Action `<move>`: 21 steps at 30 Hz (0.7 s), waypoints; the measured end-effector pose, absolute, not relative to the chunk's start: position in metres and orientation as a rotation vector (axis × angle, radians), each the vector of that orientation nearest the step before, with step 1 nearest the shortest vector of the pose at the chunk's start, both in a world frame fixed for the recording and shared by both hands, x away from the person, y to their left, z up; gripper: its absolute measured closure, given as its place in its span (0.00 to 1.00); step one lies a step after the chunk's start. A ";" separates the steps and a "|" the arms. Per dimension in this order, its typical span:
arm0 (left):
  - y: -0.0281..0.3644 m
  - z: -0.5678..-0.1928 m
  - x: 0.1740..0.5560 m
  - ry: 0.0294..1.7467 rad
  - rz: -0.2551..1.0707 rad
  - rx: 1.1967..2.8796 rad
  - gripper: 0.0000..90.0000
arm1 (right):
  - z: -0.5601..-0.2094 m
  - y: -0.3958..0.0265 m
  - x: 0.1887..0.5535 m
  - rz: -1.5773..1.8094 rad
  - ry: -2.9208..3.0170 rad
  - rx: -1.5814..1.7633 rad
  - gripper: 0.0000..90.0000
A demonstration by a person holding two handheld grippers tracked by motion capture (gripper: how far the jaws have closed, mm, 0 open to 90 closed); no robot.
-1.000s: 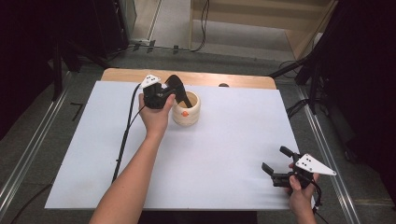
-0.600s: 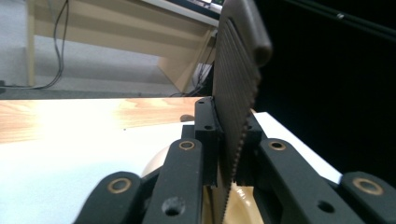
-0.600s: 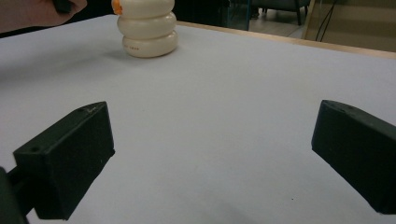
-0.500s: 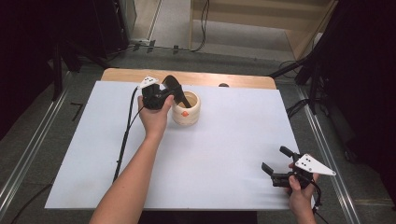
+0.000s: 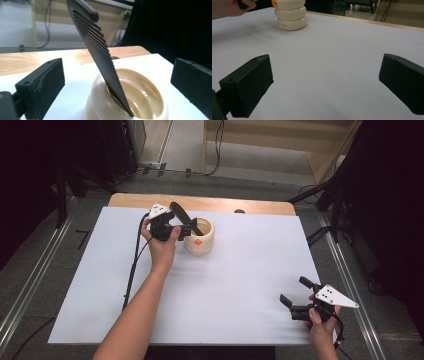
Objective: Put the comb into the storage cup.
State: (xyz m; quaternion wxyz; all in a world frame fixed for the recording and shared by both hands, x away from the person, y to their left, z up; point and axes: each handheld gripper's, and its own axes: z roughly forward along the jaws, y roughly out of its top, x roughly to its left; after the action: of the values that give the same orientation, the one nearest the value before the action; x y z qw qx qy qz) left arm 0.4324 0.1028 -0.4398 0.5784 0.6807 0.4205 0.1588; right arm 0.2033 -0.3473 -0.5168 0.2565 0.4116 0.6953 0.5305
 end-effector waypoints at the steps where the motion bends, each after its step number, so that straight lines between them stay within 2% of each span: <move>1: 0.104 -0.440 0.431 0.983 0.379 1.592 0.00 | -0.517 -0.347 0.203 1.439 1.886 1.117 0.00; 21: 0.130 -0.447 0.408 0.933 0.401 1.619 0.00 | -0.517 -0.346 0.203 1.424 1.883 1.119 0.00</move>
State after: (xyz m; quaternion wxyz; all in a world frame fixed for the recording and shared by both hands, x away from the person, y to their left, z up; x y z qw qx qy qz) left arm 0.4084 0.1298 -0.4469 0.5772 0.6918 0.3986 0.1713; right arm 0.2028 -0.3464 -0.5166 0.2612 0.4135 0.6958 0.5261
